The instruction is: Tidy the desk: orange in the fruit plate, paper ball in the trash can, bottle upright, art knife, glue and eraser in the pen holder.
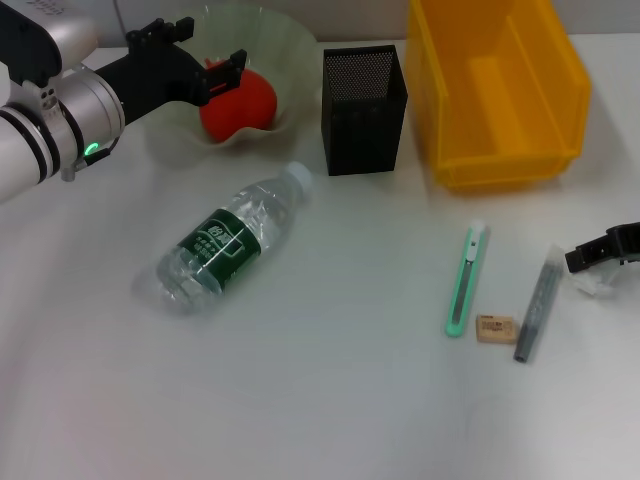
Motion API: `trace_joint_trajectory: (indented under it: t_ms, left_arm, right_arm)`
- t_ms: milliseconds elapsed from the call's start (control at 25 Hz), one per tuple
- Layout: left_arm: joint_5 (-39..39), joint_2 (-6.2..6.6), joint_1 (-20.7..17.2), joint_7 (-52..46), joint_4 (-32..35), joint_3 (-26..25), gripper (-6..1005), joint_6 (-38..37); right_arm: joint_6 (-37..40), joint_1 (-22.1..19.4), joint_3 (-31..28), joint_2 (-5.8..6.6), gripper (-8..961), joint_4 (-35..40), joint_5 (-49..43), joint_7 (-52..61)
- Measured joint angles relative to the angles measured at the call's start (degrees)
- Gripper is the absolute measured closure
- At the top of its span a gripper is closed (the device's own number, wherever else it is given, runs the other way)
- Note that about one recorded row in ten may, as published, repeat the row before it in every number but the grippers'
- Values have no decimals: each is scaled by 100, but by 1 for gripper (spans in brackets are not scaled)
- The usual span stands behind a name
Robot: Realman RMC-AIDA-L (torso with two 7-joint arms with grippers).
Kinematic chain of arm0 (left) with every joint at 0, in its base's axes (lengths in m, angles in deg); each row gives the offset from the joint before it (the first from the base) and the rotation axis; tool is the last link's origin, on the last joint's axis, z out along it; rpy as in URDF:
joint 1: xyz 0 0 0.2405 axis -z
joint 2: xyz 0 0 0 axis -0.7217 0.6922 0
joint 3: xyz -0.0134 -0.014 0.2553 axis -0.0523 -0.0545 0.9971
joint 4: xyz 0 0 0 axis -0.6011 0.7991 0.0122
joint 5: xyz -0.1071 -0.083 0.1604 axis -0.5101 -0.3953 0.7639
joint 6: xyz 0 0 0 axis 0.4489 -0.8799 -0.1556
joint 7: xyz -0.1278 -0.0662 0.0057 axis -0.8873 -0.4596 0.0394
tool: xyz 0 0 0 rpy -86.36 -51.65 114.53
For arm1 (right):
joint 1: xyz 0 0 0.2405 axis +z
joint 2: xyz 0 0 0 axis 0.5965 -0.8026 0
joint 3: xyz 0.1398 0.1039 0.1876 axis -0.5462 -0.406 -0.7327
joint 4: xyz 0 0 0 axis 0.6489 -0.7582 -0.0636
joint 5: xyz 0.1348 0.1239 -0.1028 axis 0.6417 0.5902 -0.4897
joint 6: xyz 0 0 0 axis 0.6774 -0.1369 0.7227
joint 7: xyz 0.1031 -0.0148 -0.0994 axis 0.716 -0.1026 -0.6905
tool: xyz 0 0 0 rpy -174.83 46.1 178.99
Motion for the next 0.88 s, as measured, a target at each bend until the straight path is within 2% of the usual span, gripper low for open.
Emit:
trace_joint_trajectory:
  t_ms: [200,360,520,640,720,800,880]
  left_arm:
    - [0,0,2,0,0,-10,204,0]
    - [0,0,-30,0,6,-13,205,-10]
    - [-1,3,-64,0,14,-35,205,-68]
    - [-5,5,-118,-41,40,-44,206,-141]
    - [-36,9,-162,-75,66,-44,206,-192]
    - [-97,16,-196,-79,67,-42,206,-274]
    - [-162,21,-227,-79,69,-24,207,-340]
  right_arm:
    - [31,-15,-24,22,388,-6,4,-7]
    - [476,-67,-299,163,439,-31,468,-135]
    - [1278,-209,-1075,475,437,-297,1891,-680]
    - [1599,-356,-1522,771,429,-905,3141,-1191]
    - [1583,-449,-1650,896,424,-1377,4027,-1797]
    - [1431,-525,-1745,910,419,-1773,4772,-2572]
    - [1137,-570,-1805,812,414,-2090,5360,-3438]
